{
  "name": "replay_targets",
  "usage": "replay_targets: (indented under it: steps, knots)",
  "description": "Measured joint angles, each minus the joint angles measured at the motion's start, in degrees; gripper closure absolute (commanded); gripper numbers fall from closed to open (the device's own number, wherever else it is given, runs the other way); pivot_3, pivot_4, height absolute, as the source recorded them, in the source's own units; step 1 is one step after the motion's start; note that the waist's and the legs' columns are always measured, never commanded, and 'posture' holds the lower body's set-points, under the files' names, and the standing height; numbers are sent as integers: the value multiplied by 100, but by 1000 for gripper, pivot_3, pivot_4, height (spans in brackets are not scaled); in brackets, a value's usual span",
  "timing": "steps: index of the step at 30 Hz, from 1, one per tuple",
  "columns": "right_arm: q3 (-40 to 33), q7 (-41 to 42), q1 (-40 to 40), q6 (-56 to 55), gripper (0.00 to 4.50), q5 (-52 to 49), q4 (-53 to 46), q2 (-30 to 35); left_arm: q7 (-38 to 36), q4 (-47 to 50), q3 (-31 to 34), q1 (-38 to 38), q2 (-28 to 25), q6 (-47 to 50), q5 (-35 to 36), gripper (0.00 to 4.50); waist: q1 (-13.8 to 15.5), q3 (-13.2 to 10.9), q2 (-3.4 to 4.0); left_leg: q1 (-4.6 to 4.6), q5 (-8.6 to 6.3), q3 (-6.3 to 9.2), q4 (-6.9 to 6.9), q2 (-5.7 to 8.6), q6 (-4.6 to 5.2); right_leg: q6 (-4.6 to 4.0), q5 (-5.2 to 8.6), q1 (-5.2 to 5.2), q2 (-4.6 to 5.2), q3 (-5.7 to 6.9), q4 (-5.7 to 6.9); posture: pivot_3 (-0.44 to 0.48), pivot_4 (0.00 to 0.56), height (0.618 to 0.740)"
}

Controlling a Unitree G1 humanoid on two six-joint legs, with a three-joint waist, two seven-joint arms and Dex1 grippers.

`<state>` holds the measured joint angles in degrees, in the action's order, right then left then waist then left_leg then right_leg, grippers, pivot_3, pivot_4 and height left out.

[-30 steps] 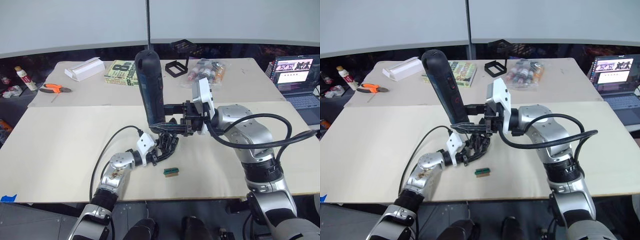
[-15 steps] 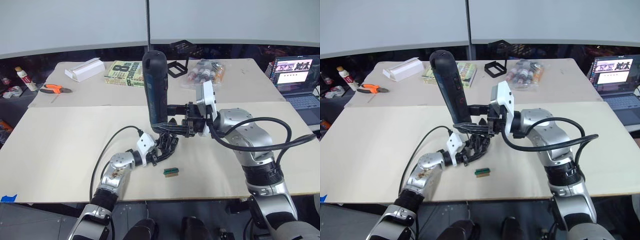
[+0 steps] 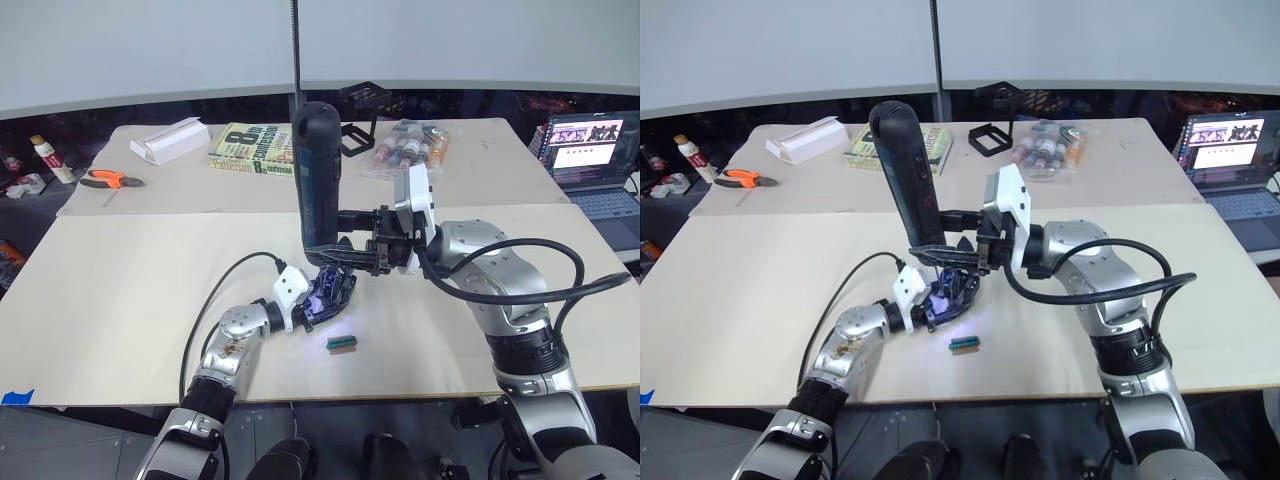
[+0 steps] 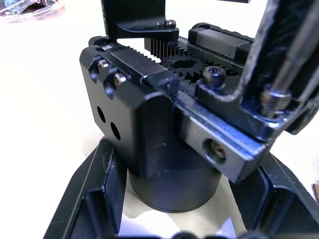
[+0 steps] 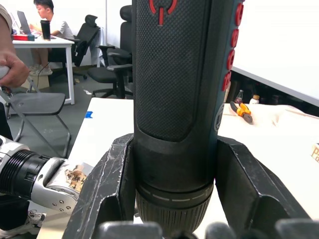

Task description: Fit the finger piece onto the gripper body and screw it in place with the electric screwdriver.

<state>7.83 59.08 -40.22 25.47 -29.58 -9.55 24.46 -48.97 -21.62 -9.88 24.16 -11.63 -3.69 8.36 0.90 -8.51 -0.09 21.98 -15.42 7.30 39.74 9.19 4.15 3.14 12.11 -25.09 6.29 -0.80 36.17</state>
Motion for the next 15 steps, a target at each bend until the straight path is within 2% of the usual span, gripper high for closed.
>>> replay_targets:
  steps: [15]
  knots:
    - [43, -40, -12, 21, 2637, -5, -53, 62, 0, 0, -2, 1, 2, 0, 0, 2179, 1, 0, 0, 0, 0, 0, -1, 0, 0, 0, 0, 0, 0, 0, -1, 0, 150, 740]
